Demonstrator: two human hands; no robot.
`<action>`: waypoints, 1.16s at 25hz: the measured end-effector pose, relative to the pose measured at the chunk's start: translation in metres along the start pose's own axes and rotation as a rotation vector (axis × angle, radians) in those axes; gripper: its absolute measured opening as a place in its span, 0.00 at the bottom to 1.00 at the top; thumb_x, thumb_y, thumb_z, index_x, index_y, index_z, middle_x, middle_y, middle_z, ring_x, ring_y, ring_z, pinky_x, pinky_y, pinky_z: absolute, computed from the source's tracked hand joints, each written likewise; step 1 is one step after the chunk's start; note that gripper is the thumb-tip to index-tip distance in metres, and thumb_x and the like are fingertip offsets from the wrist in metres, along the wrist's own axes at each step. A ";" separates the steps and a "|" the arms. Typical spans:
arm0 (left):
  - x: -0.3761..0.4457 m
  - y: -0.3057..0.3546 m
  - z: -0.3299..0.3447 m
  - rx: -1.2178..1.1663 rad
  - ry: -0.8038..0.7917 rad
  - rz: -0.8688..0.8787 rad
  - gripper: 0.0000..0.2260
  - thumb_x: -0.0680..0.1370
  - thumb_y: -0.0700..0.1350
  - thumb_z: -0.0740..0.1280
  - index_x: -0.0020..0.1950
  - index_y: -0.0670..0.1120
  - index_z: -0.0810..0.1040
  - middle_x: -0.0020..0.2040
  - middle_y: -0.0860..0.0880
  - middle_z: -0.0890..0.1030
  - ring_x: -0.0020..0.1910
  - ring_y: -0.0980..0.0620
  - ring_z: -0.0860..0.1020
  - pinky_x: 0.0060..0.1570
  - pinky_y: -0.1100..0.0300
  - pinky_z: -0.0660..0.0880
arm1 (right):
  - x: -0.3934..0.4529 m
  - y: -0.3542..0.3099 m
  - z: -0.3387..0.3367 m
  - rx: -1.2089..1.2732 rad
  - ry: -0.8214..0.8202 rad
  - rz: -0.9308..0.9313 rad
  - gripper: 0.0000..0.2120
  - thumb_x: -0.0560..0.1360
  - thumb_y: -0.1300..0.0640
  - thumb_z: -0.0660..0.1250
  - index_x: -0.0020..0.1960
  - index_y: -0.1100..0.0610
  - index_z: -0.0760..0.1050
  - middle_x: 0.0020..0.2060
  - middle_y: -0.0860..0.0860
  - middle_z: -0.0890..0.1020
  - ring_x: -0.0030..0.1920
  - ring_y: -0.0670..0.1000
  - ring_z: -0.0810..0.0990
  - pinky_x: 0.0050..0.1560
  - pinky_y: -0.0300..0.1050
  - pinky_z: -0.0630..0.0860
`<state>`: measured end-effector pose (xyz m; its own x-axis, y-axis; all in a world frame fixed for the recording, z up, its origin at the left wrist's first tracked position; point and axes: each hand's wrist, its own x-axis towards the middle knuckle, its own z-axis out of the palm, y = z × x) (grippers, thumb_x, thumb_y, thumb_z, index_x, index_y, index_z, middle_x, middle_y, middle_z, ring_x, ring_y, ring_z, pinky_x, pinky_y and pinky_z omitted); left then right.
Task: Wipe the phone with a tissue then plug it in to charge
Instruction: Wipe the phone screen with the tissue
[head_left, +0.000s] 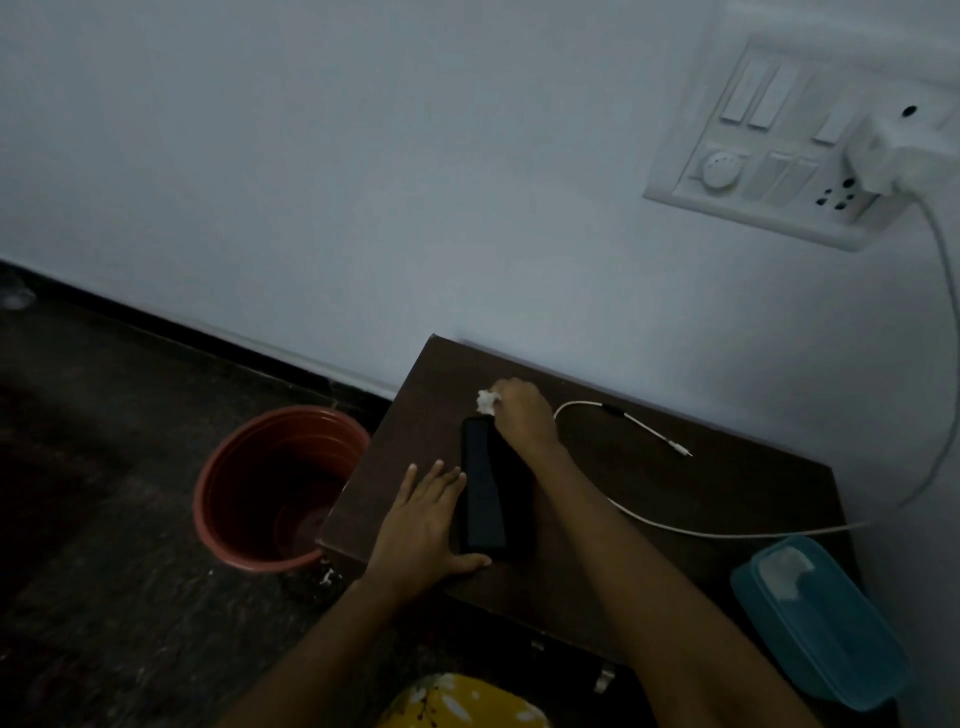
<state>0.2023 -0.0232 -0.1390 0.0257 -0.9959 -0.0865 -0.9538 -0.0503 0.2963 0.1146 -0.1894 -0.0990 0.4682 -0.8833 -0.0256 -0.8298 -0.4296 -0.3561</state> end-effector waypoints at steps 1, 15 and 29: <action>-0.001 0.000 0.000 0.013 0.005 0.001 0.43 0.60 0.73 0.55 0.60 0.41 0.77 0.57 0.47 0.83 0.61 0.46 0.78 0.65 0.50 0.56 | -0.001 -0.007 0.002 -0.030 -0.043 -0.085 0.12 0.73 0.69 0.59 0.54 0.63 0.75 0.54 0.61 0.79 0.57 0.61 0.74 0.51 0.51 0.74; -0.005 0.003 -0.003 0.056 0.004 -0.037 0.43 0.60 0.72 0.56 0.62 0.42 0.75 0.60 0.46 0.81 0.64 0.45 0.75 0.67 0.45 0.51 | -0.015 -0.011 0.005 -0.168 -0.147 -0.392 0.14 0.73 0.71 0.61 0.56 0.63 0.78 0.55 0.60 0.78 0.56 0.59 0.72 0.50 0.52 0.75; -0.008 0.000 0.007 -0.029 0.068 -0.137 0.53 0.58 0.73 0.55 0.68 0.34 0.65 0.67 0.37 0.74 0.68 0.38 0.69 0.67 0.45 0.47 | -0.116 -0.005 0.002 -0.245 -0.249 -0.786 0.10 0.67 0.58 0.66 0.47 0.57 0.80 0.43 0.52 0.83 0.42 0.52 0.79 0.39 0.42 0.78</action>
<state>0.1995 -0.0142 -0.1452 0.1763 -0.9823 -0.0633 -0.9308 -0.1873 0.3140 0.0655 -0.0844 -0.0963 0.9637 -0.2575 -0.0701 -0.2653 -0.9532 -0.1454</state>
